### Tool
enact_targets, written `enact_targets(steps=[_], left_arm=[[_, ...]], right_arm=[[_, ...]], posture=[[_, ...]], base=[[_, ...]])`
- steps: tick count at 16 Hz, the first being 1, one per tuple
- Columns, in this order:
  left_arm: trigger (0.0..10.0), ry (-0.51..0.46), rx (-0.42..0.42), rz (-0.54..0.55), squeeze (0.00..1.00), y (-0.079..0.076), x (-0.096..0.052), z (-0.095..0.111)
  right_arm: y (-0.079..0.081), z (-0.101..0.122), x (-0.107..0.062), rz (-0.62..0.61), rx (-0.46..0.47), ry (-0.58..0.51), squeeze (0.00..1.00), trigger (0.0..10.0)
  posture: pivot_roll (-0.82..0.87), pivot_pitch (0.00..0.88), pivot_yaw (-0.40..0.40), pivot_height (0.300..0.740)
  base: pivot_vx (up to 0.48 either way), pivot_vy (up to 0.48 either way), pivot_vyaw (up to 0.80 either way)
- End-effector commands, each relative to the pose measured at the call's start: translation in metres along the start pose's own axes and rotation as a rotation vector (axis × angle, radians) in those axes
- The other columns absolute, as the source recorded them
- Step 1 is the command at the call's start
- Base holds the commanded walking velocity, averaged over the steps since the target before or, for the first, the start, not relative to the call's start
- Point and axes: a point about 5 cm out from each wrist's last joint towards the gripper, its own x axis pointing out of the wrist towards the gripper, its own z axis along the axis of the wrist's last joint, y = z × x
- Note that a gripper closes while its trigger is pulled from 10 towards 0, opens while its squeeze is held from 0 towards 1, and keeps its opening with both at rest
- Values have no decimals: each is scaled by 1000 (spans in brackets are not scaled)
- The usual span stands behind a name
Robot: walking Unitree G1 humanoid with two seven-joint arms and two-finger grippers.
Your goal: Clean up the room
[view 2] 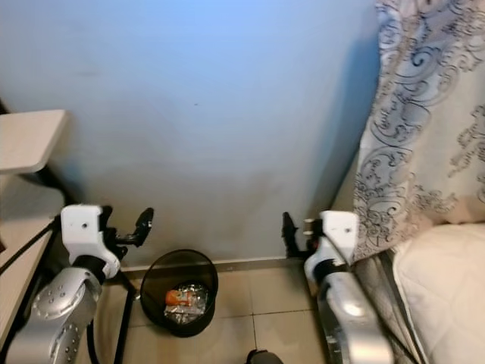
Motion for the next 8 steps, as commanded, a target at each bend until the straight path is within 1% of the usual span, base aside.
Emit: enact_targets(steps=[1,2,3,5,6,7,8], left_arm=[[10000,-2,43,-81,0,-7,3,6],[10000,10,57,-119,0,-8,2,1],[10000,19,65,-126,0,-10,2,1],[10000,52,67,-125,0,-13,-3,-1],[10000,72,9,-131,0,-13,-5,-3],[10000,78,-3,-130,0,-13,-5,-5],[10000,88,65,-113,0,-10,-3,-9]], right_arm=[[-8,3,2,-31,45,-11,0,10000],[-10,-2,3,-96,38,-15,0,10000],[-7,-1,1,-71,79,-2,0,10000],[-4,-3,0,-56,20,6,0,10000],[1,-1,1,-35,10,1,0,10000],[2,0,2,-36,11,-11,0,10000],[6,1,2,-7,11,-17,0,10000]], posture=[[-34,0,34,740],[-51,0,53,740],[-41,0,50,740],[-44,0,51,740],[-53,0,46,740],[-53,0,44,740],[-54,0,38,740]], base=[[0,0,-763],[0,0,-763],[0,0,-756],[0,0,-744],[0,0,-750],[0,0,-750],[0,0,-744]])
